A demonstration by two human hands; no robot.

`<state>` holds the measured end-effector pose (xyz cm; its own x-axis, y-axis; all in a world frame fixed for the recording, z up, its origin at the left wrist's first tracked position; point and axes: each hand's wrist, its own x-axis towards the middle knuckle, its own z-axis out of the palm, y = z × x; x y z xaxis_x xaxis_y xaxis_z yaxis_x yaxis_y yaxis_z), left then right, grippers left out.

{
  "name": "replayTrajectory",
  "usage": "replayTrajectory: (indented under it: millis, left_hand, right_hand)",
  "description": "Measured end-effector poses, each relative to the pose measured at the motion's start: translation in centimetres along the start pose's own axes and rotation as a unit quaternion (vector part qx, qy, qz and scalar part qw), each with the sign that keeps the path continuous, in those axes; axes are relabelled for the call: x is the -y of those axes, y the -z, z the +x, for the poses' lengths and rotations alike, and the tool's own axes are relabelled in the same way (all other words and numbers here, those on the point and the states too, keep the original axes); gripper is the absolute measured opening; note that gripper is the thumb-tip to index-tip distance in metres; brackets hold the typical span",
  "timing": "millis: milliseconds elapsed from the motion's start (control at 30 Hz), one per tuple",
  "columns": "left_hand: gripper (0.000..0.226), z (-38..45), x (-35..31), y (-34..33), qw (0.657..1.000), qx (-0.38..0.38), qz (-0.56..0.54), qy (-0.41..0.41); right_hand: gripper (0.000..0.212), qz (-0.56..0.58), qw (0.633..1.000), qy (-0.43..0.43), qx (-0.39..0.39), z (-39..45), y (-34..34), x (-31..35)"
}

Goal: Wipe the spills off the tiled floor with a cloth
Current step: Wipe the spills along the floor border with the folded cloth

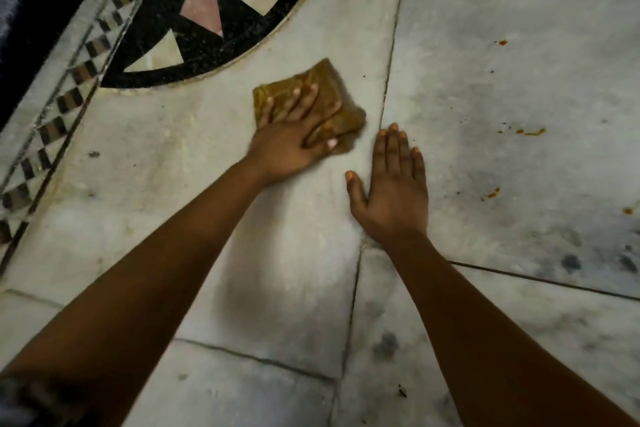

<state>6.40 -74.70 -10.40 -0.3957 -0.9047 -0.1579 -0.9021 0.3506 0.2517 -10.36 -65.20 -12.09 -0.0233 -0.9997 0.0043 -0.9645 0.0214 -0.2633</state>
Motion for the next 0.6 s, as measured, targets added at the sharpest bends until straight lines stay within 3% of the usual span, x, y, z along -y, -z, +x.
replayTrajectory:
  millis: [67, 133, 267, 367, 500, 600]
  left_hand:
    - [0.058, -1.8, 2.4, 0.4, 1.0, -0.004, 0.014, 0.007]
    - [0.056, -0.4, 4.1, 1.2, 0.998, -0.001, 0.014, 0.068]
    - [0.059, 6.7, 1.6, 2.1, 0.99, 0.02, 0.004, 0.136]
    - [0.059, 7.9, -1.9, 1.6, 0.996, 0.031, 0.003, 0.085]
    - [0.055, 1.5, -2.1, -0.2, 0.999, 0.006, 0.032, -0.018]
    - [0.055, -2.2, 0.9, 0.2, 0.999, 0.011, 0.028, 0.013]
  right_hand:
    - [0.074, 0.0, 1.0, 0.001, 0.005, 0.0, -0.1, 0.0]
    - [0.075, -0.002, 1.0, -0.002, 0.006, 0.0, -0.2, -0.1]
    - [0.074, -0.003, 1.0, -0.006, 0.008, -0.1, -0.1, 0.0]
    - [0.075, 0.001, 1.0, -0.007, 0.01, -0.1, 0.0, 0.2]
    - [0.075, 0.007, 1.0, -0.009, 0.016, 0.0, 0.2, 0.2]
    - [0.076, 0.011, 1.0, -0.006, 0.02, -0.1, 0.2, 0.1]
